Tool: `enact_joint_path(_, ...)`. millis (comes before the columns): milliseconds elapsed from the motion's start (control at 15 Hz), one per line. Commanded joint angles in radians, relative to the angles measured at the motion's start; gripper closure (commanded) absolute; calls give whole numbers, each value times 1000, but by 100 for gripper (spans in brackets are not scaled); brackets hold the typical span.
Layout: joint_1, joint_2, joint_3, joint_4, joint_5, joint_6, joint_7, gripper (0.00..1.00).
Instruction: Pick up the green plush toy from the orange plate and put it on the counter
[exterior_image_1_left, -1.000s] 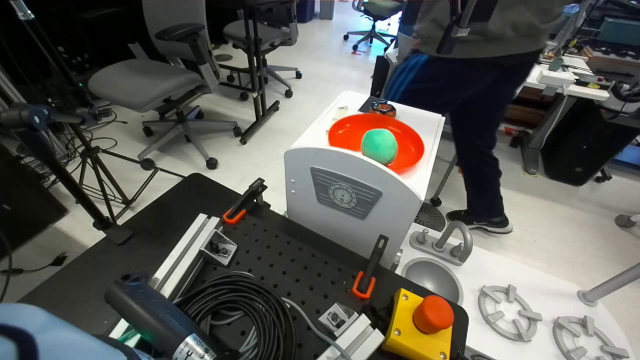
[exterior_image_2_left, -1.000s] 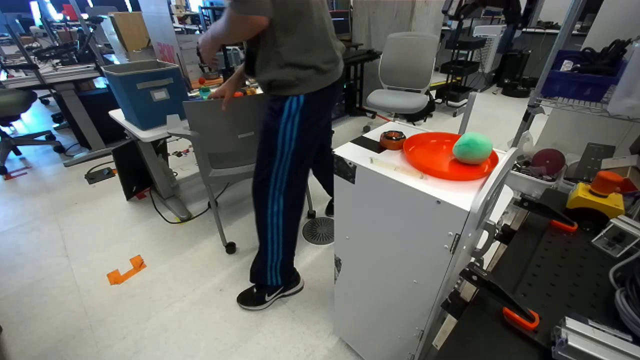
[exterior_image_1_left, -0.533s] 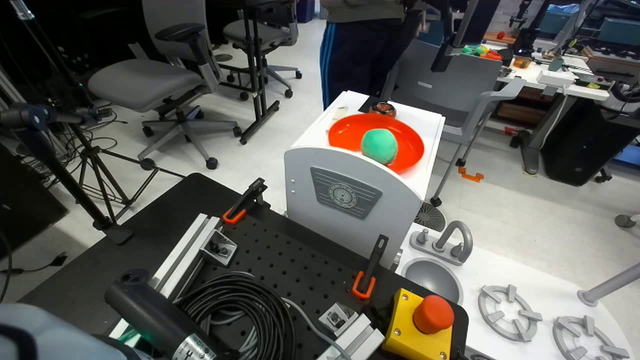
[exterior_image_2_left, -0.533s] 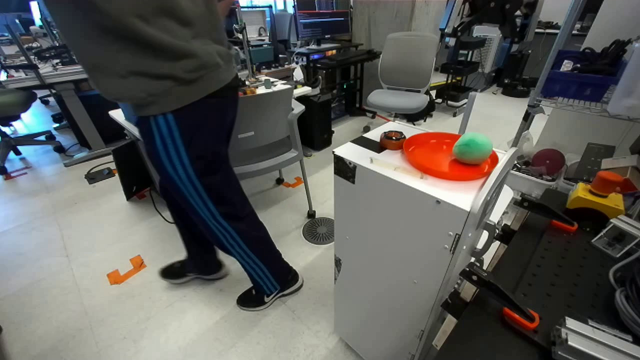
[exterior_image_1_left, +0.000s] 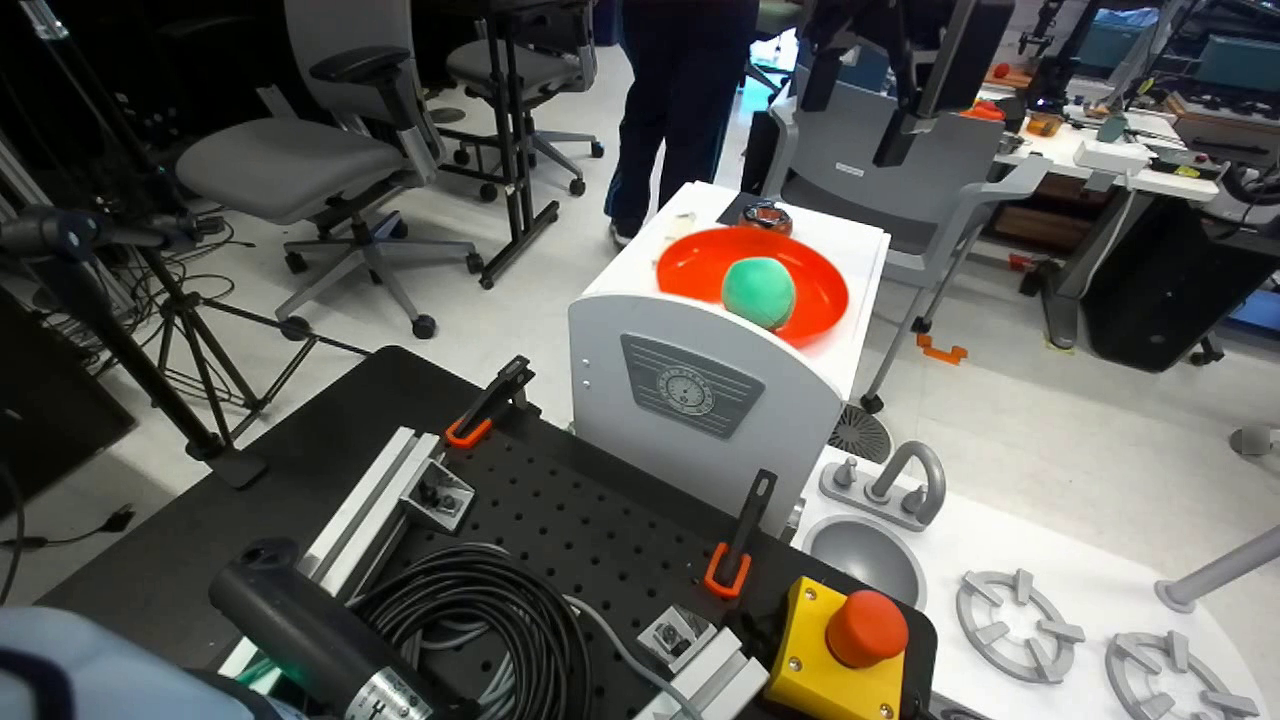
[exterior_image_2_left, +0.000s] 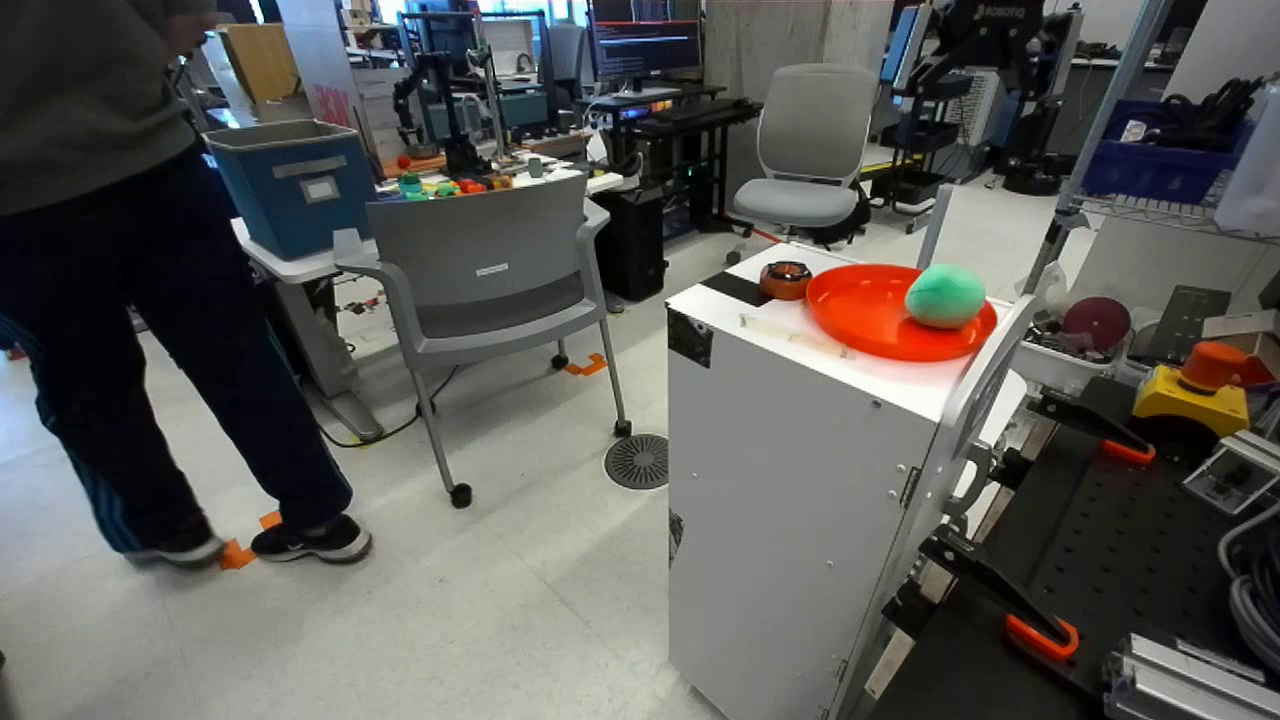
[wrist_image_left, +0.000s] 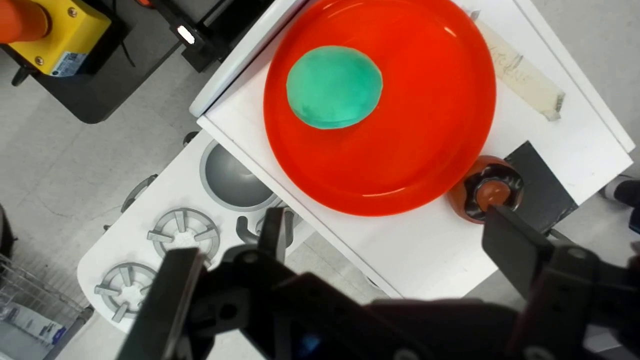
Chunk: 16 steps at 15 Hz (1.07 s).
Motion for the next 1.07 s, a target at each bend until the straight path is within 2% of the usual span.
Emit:
enact_joint_path(0,8,-16,-5,-23,-49,32,9,0)
enact_joint_path(667,32,-134,19,-129,-48,6,-85,0)
enact_joint_path(1000,28,-138,24,-140,-58,-8,-94,0)
